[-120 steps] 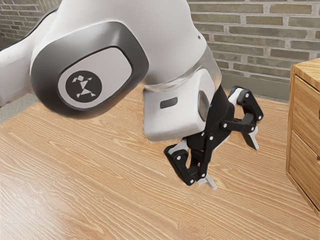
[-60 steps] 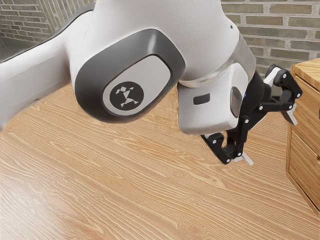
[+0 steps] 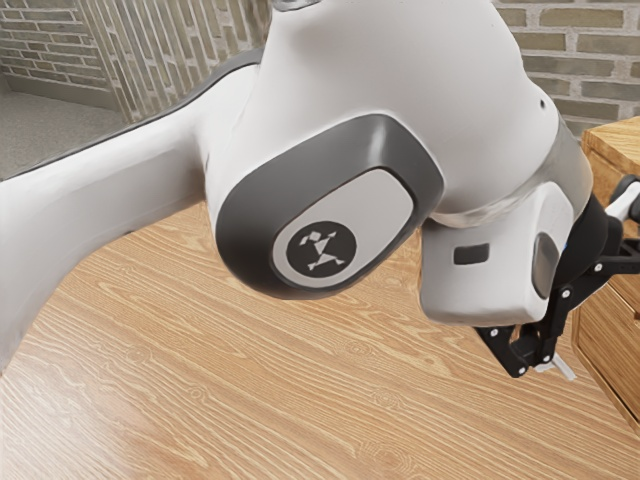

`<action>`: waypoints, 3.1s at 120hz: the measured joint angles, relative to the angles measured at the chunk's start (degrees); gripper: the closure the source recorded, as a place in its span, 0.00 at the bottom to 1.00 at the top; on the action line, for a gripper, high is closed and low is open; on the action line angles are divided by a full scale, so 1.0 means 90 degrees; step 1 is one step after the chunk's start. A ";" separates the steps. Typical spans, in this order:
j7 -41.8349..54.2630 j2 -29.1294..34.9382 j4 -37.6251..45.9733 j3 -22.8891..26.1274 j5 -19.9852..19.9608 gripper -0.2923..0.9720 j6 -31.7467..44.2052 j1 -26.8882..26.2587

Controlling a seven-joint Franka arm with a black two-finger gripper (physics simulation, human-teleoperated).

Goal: Pull the drawer handle with one arm to open the drawer

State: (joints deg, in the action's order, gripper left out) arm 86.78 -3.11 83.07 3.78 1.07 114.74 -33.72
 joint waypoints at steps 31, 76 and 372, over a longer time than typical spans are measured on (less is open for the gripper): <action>0.0112 -0.0374 -0.0259 -0.0280 -0.0048 0.25 0.0046 0.0163; 0.0215 -0.0920 -0.0867 -0.0341 -0.0134 0.31 0.0068 0.0357; 0.0156 -0.0141 0.0466 -0.0624 -0.0920 0.60 0.0622 0.0412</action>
State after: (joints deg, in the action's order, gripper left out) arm 88.19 -4.38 87.26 -1.84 -7.21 120.34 -30.01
